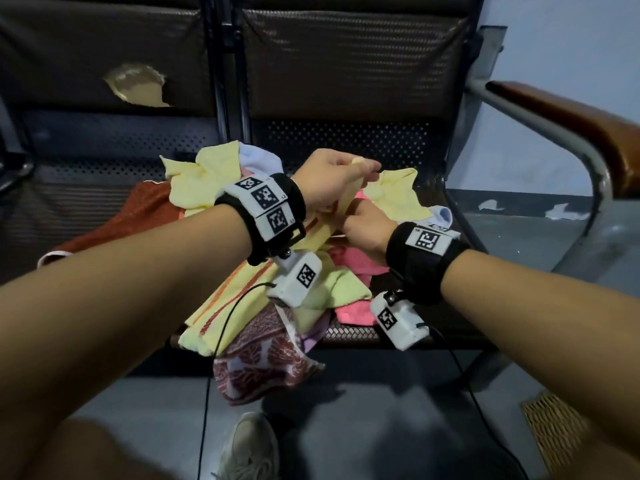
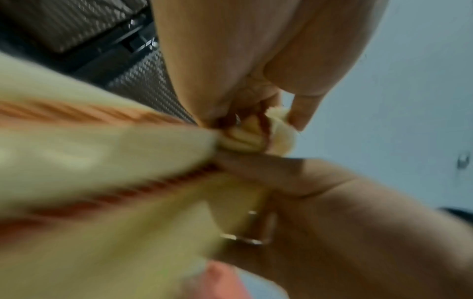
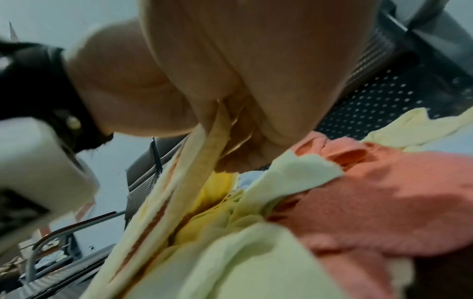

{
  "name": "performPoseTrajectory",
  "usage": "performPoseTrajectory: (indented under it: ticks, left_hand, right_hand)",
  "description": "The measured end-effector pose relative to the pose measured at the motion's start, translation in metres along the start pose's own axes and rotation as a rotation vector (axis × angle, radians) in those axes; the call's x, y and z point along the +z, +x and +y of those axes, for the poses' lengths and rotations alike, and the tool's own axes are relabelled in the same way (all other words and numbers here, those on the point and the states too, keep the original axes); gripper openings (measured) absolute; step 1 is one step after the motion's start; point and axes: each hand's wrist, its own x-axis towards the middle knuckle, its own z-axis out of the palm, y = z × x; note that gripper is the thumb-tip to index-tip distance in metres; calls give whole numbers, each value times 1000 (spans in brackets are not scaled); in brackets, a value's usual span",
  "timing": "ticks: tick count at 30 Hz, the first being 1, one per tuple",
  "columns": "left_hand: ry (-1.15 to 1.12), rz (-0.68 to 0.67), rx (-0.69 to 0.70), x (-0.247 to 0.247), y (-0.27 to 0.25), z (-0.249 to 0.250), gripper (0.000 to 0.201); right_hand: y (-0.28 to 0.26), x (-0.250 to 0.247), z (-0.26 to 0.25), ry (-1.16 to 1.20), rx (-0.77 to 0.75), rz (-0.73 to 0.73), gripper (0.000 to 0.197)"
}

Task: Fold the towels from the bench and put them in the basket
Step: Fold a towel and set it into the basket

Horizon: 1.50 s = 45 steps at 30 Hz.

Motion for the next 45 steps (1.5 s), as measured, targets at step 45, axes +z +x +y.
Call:
performPoseTrajectory:
  ticks: [45]
  left_hand:
    - [632, 327, 111, 46, 25, 52, 29]
  right_hand:
    - [-88, -153, -29, -656, -216, 456, 29]
